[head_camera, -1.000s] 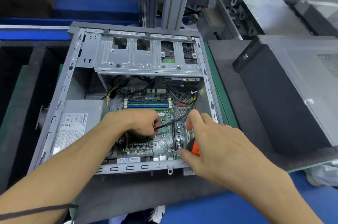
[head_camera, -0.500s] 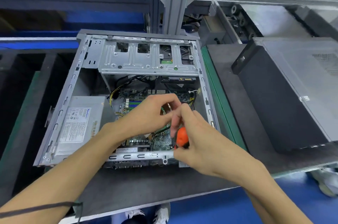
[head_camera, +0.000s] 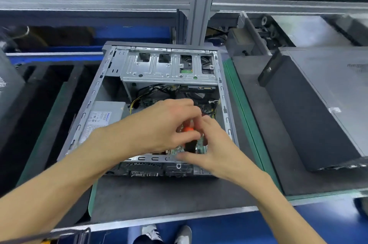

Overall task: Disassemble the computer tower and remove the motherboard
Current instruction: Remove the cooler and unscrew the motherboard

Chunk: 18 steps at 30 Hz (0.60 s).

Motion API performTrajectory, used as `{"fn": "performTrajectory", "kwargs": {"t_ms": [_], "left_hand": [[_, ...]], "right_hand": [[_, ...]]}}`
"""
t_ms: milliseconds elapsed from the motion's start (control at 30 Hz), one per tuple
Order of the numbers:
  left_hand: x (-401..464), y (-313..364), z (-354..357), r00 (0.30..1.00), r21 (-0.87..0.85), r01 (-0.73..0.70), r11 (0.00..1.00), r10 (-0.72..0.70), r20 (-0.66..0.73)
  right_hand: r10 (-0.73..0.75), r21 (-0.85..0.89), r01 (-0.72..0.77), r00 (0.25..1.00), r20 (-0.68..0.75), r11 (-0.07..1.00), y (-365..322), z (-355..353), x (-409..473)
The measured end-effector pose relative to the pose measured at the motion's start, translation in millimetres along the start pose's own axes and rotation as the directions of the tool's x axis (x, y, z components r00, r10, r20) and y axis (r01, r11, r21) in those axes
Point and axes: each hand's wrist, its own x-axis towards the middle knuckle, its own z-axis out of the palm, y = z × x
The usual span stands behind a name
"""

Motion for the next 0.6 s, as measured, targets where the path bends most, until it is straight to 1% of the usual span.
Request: {"fn": "performTrajectory", "kwargs": {"t_ms": [33, 67, 100, 133, 167, 233, 267, 300, 333, 367, 400, 433, 467, 500, 533, 567, 600], "left_hand": [[2.6, 2.2, 5.3, 0.998, 0.095, 0.056, 0.994, -0.055, -0.016], [4.1, 4.9, 10.8, 0.994, 0.234, 0.107, 0.966, -0.103, -0.029], [2.9, 7.6, 16.2, 0.992, 0.363, 0.125, 0.923, -0.116, -0.046], [-0.1, 10.2, 19.7, 0.994, 0.439, 0.107, 0.892, -0.089, -0.062], [-4.2, 11.4, 21.5, 0.996, 0.417, 0.067, 0.906, -0.034, -0.086], [-10.3, 8.8, 17.5, 0.998, 0.234, -0.023, 0.972, 0.036, -0.052], [-12.1, 5.0, 14.7, 0.998, 0.144, -0.059, 0.988, 0.063, -0.029], [-13.2, 2.0, 13.4, 0.996, 0.100, -0.082, 0.992, 0.084, -0.017], [-12.6, 1.9, 12.9, 0.997, 0.112, -0.076, 0.991, 0.079, -0.022], [-9.8, 2.4, 13.3, 0.998, 0.164, -0.045, 0.985, 0.054, -0.046], [-5.4, 4.6, 13.9, 0.997, 0.283, 0.012, 0.959, 0.011, -0.078], [-1.9, 5.8, 15.5, 0.993, 0.436, 0.083, 0.896, -0.040, -0.107], [0.4, 7.3, 16.8, 0.989, 0.537, 0.130, 0.833, -0.068, -0.134], [1.1, 7.1, 17.5, 0.986, 0.579, 0.143, 0.803, -0.069, -0.148], [-0.3, 5.6, 16.2, 0.987, 0.543, 0.131, 0.829, -0.057, -0.151], [-3.0, 3.7, 13.5, 0.992, 0.433, 0.090, 0.897, -0.043, -0.116], [-6.4, 0.4, 9.4, 0.998, 0.272, 0.028, 0.962, -0.011, -0.065]], "right_hand": [[0.014, 0.002, -0.014, 0.999, -0.037, 1.000, 0.0, 2.4, 0.7], [0.046, 0.034, -0.044, 0.996, -0.075, 0.998, 0.3, 4.0, 1.7], [0.072, 0.064, -0.066, 0.992, -0.103, 0.996, 0.9, 4.8, 2.8], [0.078, 0.081, -0.069, 0.990, -0.116, 0.994, 1.6, 4.7, 3.8], [0.067, 0.075, -0.058, 0.991, -0.115, 0.995, 3.0, 3.5, 3.9], [0.033, 0.055, -0.028, 0.994, -0.104, 0.998, 6.7, -0.3, 1.9], [0.021, 0.057, -0.015, 0.995, -0.095, 0.998, 8.7, -2.4, 0.3], [0.008, 0.068, -0.003, 0.997, -0.083, 0.998, 10.9, -4.2, -1.5], [-0.001, 0.079, 0.006, 0.998, -0.063, 0.997, 11.9, -5.4, -2.6], [-0.005, 0.070, 0.008, 0.999, -0.039, 0.997, 12.6, -5.3, -3.0], [-0.002, 0.041, 0.003, 1.000, -0.025, 0.999, 12.7, -4.0, -2.9], [0.001, -0.007, -0.001, 0.999, -0.033, 1.000, 13.0, -1.8, -2.8], [0.001, -0.052, -0.004, 0.998, -0.063, 0.999, 13.7, 0.5, -2.4], [0.002, -0.078, -0.010, 0.995, -0.101, 0.997, 15.2, 2.4, -2.3], [0.003, -0.078, -0.013, 0.992, -0.125, 0.997, 17.0, 3.8, -2.5], [0.002, -0.068, -0.012, 0.991, -0.134, 0.998, 18.7, 4.8, -3.4], [-0.003, -0.066, -0.006, 0.991, -0.136, 0.998, 20.0, 5.7, -4.5]]}}
